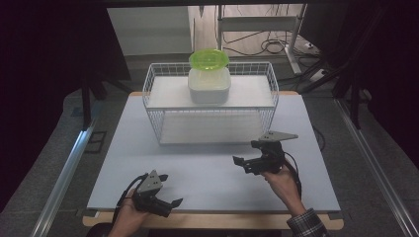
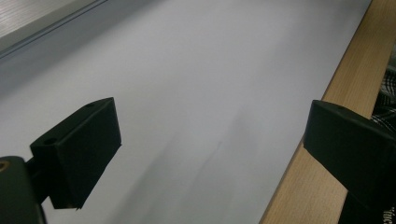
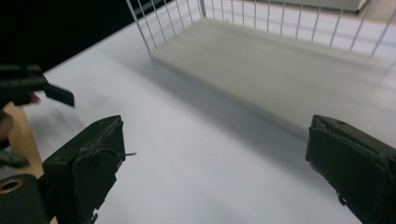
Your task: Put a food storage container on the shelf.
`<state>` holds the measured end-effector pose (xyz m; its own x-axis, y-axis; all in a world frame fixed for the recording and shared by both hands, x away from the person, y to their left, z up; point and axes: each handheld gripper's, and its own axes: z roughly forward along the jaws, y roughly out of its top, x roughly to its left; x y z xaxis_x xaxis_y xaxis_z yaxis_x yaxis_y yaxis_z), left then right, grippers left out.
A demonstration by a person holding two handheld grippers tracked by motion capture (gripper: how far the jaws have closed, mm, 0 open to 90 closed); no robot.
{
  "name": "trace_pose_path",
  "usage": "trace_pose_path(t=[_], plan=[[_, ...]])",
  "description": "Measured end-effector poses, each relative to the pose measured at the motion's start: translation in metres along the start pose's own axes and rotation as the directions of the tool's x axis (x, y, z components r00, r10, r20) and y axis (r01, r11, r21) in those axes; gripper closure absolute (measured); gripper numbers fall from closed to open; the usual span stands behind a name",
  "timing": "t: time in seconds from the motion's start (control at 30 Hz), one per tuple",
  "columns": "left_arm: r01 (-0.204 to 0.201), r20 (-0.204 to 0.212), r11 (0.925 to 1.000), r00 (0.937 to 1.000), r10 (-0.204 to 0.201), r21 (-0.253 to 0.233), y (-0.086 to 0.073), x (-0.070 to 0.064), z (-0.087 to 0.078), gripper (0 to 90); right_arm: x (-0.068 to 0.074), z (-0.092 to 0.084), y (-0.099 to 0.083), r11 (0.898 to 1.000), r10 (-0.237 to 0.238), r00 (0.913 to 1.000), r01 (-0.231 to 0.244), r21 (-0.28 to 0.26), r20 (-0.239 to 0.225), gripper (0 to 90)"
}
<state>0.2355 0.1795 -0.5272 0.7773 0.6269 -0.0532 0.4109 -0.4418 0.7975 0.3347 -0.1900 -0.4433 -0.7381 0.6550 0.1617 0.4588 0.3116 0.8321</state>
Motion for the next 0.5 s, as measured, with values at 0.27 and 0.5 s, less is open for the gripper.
trace_pose_path(t=[0.27, 0.5], plan=[[-0.004, 0.007, 0.9999, 1.0, 0.004, 0.015, -0.001, 0.0, 0.001, 3.8, 0.005, 0.008, -0.042, 0.995, -0.042, 0.9983, 0.038, 0.093, 0.04, 2.3], [-0.005, 0.005, 0.9999, 1.0, 0.005, 0.015, -0.001, 0.001, 0.002, 3.8, 0.014, 0.022, -0.064, 0.968, -0.126, 0.99, 0.109, 0.224, 0.063, 0.7]])
